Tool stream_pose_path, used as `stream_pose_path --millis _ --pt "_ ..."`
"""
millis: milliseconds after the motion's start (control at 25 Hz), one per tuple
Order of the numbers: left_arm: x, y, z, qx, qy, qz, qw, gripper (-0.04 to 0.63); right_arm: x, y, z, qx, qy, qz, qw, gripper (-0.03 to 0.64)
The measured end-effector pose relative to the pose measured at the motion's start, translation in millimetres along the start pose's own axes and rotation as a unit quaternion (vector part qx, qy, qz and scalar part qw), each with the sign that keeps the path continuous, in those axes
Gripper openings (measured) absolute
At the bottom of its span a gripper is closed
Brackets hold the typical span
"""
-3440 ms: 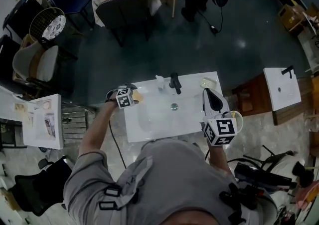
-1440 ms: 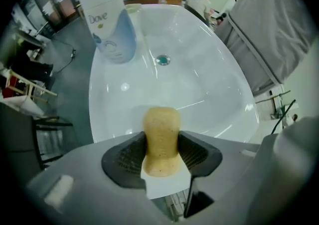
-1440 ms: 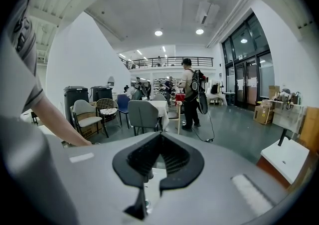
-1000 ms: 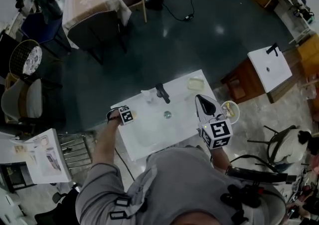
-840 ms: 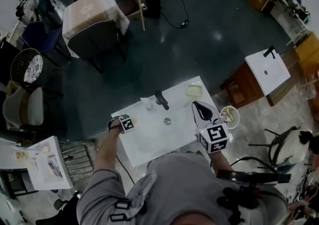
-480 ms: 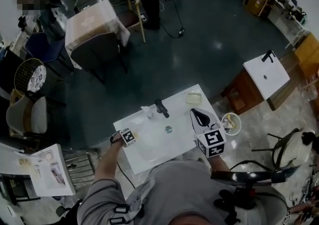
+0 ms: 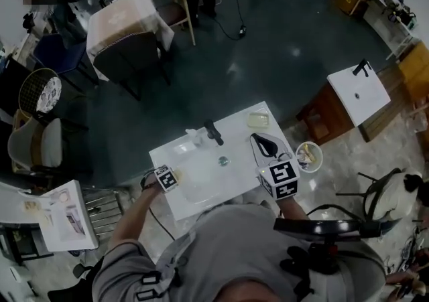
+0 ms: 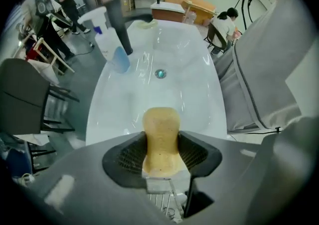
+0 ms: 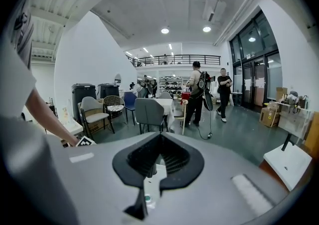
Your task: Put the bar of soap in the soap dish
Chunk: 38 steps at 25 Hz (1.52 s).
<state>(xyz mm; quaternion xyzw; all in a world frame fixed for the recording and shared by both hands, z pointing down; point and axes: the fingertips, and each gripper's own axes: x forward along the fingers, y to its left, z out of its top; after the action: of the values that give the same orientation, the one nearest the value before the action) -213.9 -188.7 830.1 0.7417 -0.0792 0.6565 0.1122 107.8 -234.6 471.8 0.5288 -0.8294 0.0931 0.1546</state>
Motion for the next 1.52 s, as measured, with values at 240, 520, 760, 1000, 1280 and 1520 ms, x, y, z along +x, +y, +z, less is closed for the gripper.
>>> stream_pose_path --millis 240,520,760,1000,1280,1520 --pt "-58 -29 16 -0.003 -0.005 -0.007 1.0000 0.198 -4 1 4 -0.020 0.007 0.010 1.000 0.002" --pt "-126 -55 36 -0.023 -0.036 0.006 0.9991 0.196 -5 23 11 -0.044 0.016 0.043 0.998 0.002" --pt "-161 -60 42 -0.003 -0.039 0.017 0.9991 0.196 -8 35 10 -0.049 0.020 0.052 0.997 0.002" --pt "-160 -58 49 0.001 -0.051 0.014 0.9986 0.196 -13 37 11 -0.052 0.018 0.053 0.997 0.002" --pt "-155 -70 68 0.022 -0.053 0.006 0.9983 0.195 -27 25 2 -0.035 0.023 0.041 0.998 0.002" --pt "-154 -72 86 0.038 -0.056 -0.004 0.9977 0.193 -36 17 -7 -0.018 0.024 0.027 0.999 0.002"
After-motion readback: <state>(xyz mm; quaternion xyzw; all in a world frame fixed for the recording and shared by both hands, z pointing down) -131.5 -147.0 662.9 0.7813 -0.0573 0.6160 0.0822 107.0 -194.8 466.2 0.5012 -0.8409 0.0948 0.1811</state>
